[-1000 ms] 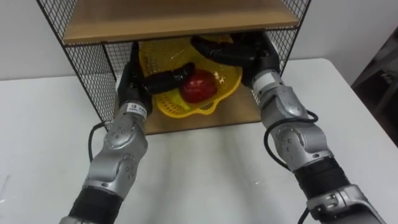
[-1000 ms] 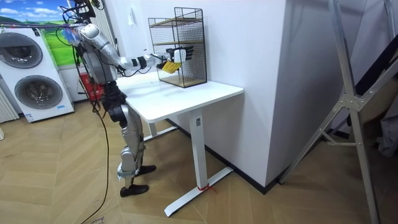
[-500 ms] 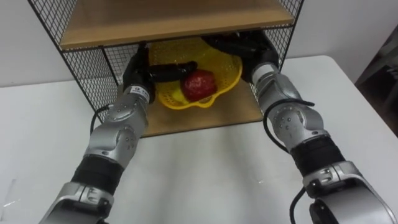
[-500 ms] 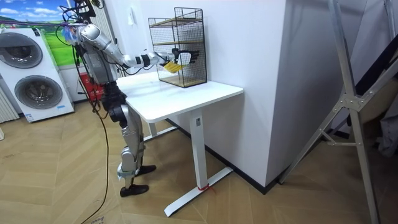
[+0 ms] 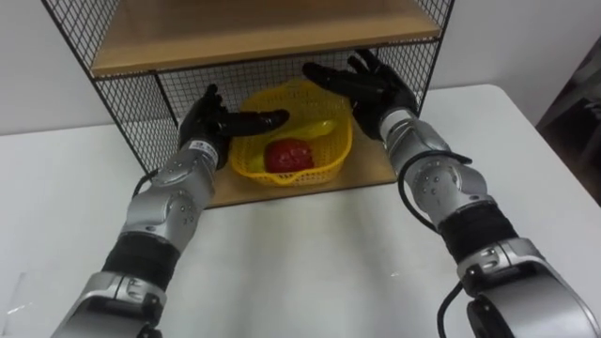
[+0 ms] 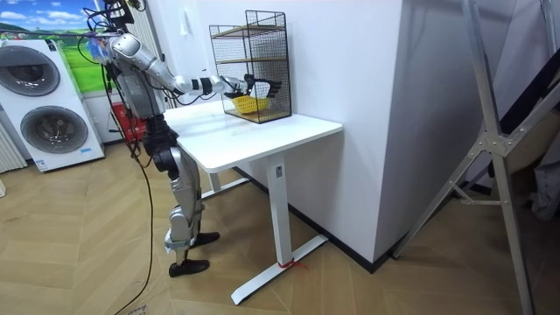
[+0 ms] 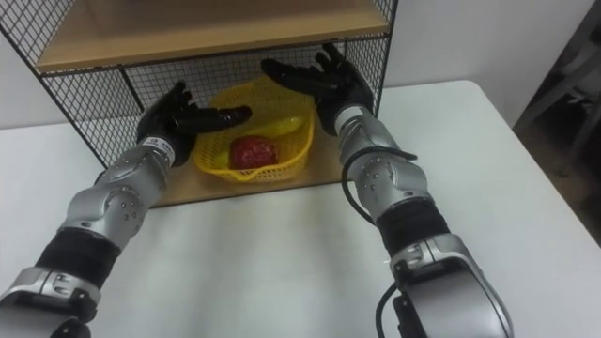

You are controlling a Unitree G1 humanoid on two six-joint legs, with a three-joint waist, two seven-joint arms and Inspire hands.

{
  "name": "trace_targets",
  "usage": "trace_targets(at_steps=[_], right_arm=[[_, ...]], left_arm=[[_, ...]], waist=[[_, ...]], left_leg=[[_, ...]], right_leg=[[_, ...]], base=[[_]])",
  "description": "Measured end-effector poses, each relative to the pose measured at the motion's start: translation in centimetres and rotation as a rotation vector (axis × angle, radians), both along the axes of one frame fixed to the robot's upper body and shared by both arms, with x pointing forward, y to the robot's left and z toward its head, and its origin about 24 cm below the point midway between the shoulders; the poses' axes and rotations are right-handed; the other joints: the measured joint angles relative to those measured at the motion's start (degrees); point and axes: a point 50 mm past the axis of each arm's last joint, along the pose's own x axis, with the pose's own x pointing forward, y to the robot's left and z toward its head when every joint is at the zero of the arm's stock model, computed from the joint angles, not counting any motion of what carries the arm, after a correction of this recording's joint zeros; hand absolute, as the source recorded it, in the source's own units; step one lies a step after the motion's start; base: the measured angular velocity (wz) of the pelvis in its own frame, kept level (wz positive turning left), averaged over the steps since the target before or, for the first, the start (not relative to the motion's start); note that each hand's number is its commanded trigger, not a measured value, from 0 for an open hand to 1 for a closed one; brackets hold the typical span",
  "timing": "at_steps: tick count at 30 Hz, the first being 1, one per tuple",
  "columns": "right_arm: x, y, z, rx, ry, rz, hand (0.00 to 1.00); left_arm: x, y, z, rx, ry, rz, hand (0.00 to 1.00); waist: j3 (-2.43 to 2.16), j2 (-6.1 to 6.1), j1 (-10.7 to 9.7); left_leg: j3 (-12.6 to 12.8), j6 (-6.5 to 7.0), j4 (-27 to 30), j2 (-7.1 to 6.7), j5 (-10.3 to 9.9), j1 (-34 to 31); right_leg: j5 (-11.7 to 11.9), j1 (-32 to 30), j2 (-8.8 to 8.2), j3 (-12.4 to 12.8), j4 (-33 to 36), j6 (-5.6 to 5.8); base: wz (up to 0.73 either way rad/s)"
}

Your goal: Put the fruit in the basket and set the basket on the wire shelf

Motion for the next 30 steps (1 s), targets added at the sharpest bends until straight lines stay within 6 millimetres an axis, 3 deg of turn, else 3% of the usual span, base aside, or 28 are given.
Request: trace_targets(at_steps=[7, 15, 18, 23, 30], right_arm=[[-1.2, -0.6, -2.3, -0.009, 0.069, -0.011, 0.00], [-1.7, -1.2, -3.0, -0.037, 0.063, 0.019, 0.00], [-2.2, -1.4, -3.6, -0.034, 0.065, 0.040, 0.00], [-2.7, -1.5, -3.2, -0.097, 0.016, 0.061, 0.00], [-4.7, -1.7, -2.5, -0.249, -0.099, 0.107, 0.00]], left_arm=[[-0.5, 1.5, -0.9, -0.014, 0.032, 0.055, 0.00], [-1.3, 2.9, -1.8, -0.026, 0.053, 0.099, 0.00], [-1.5, 2.9, -1.7, -0.024, 0.041, 0.098, 0.00], [-1.5, 2.9, -0.8, 0.004, -0.016, 0.089, 0.00], [-4.0, 3.4, -0.7, 0.056, -0.116, 0.067, 0.00]], waist=[[-0.56, 0.79, 0.20], [-0.70, 0.59, 0.13], [-1.14, 0.21, 0.03], [-1.21, 0.29, -0.10], [-1.47, -0.31, -0.23]], left_leg=[[-0.01, 0.00, -0.06, -0.04, 0.00, 0.32], [-0.02, 0.02, 0.11, -0.08, 0.01, 0.54], [-0.11, 0.02, 0.18, -0.10, 0.01, 0.58], [-0.17, 0.02, 0.08, -0.09, 0.01, 1.01], [-0.03, -0.03, -1.30, -0.31, 0.59, 1.97]], right_leg=[[-0.01, 0.13, -0.07, 0.07, 0.32, 0.01], [-0.01, 0.62, -0.11, 0.13, 0.12, 0.02], [-0.02, 0.73, -0.12, 0.17, 0.07, 0.02], [-0.02, 1.11, -0.09, 0.21, -0.06, 0.02], [-0.04, 1.64, -0.47, 0.34, -0.95, 0.06]], base=[[0.00], [0.00], [0.00], [0.00], [0.00]])
